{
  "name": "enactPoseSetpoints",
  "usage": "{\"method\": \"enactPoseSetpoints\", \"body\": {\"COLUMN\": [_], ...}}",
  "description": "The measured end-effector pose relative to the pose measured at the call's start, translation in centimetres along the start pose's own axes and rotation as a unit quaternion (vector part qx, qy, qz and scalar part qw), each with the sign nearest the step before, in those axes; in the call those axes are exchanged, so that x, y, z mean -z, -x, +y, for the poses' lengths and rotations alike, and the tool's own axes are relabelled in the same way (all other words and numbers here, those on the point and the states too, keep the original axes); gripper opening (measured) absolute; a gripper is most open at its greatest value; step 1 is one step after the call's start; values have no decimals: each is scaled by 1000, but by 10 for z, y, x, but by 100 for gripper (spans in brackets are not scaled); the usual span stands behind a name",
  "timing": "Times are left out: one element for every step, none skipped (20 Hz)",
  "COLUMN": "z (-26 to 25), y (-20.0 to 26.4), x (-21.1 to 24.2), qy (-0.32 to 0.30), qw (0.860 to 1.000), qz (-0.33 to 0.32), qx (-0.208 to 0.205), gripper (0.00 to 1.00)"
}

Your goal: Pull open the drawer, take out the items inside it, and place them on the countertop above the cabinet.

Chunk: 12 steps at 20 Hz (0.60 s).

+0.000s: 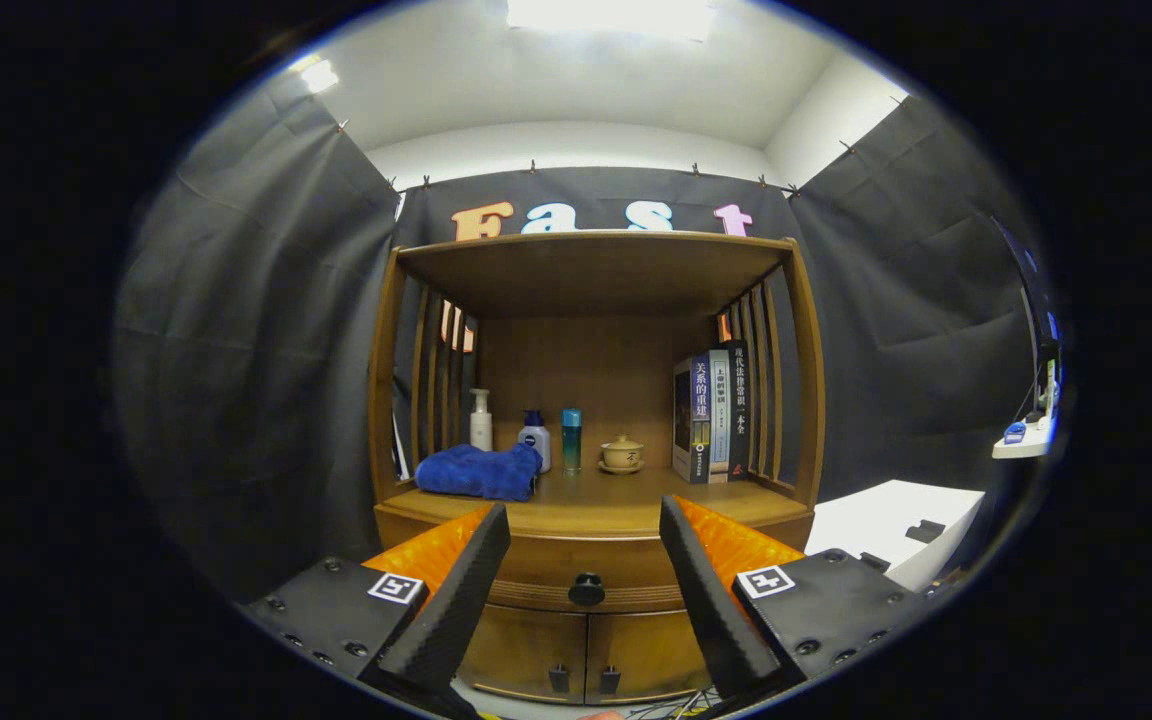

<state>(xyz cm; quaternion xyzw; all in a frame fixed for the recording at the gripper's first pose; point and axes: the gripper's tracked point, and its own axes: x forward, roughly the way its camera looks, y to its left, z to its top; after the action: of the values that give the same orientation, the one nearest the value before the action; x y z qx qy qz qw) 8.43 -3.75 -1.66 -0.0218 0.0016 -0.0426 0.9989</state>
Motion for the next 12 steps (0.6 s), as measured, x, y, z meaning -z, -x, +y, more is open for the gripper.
{"method": "enactPoseSetpoints", "body": {"z": [-2,-3,-2,2,6,9,12,15,18,18,17,15], "y": [-10,-22,-32,-43,-52,-62,-71,-79,-84,-89,-94,-96], "x": [11,24,37,53,67,81,95,107,120,133,146,156], "qy": [9,16,20,21,22,24,26,29,33,37,42,43], "qw": [1000,1000,999,999,998,998,997,996,995,994,993,992], "qz": [10,18,28,41,52,63,73,81,89,100,110,117], "qx": [5,9,11,9,6,3,0,-4,-7,-9,-8,-5], "gripper": [98,98,98,98,98,98,98,98,98,98,99,99]}}
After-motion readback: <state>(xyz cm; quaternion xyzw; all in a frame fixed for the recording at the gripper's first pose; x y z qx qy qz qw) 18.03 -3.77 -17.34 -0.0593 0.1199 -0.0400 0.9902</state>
